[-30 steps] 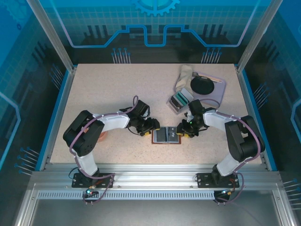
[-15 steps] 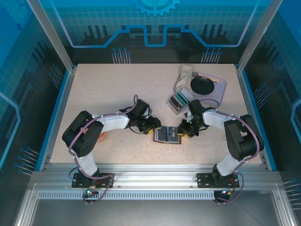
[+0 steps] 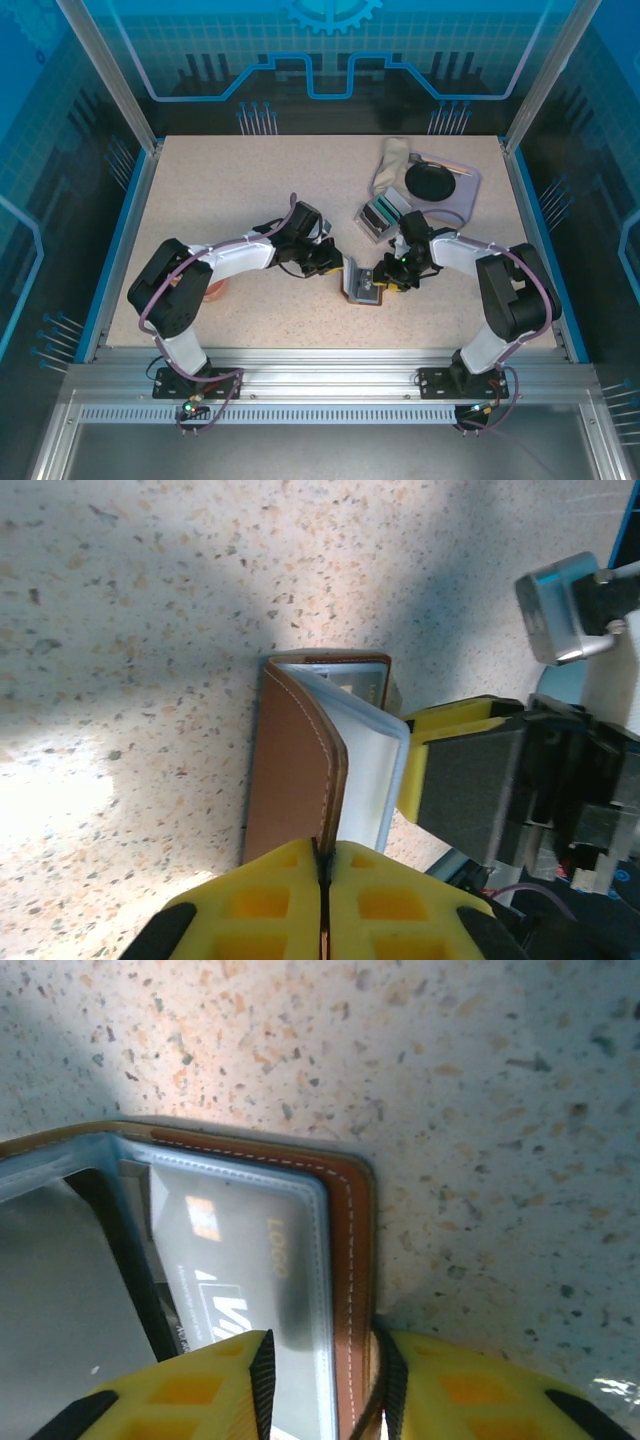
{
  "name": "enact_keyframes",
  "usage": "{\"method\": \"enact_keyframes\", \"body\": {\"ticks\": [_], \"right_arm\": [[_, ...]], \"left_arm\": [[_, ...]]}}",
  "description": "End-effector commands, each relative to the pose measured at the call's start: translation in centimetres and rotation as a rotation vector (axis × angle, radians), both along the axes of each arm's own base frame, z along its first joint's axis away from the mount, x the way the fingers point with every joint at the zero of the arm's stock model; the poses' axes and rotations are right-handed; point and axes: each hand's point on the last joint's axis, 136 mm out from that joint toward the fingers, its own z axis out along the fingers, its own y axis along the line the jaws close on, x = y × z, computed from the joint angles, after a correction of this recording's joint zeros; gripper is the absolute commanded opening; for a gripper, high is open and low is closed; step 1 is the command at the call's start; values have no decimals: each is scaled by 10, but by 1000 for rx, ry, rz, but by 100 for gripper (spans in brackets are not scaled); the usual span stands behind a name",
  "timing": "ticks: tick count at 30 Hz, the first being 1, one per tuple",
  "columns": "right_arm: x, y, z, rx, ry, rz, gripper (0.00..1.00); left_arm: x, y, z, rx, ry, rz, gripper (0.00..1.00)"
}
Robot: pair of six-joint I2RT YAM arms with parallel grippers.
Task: Put the credit cards into the card holder
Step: Close the card holder at the center of the table.
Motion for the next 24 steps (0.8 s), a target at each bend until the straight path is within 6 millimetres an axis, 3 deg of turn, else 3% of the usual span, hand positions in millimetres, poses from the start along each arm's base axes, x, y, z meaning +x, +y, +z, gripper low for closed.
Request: {"method": "enact_keyframes", "body": {"ticks": [1, 12, 14, 24], "right_arm": [[0, 2, 17, -14, -32, 30, 38], [-10, -19, 36, -107, -60, 30, 42], [-3, -17, 45, -109, -85, 29, 39], [-5, -18, 42, -117, -67, 32, 31]], "left_arm": [[-4, 3, 4, 37, -9, -22, 6], [-3, 2, 4, 35, -8, -23, 6], [-3, 2, 4, 34, -8, -23, 6], [-3, 2, 4, 32, -8, -21, 7]]}}
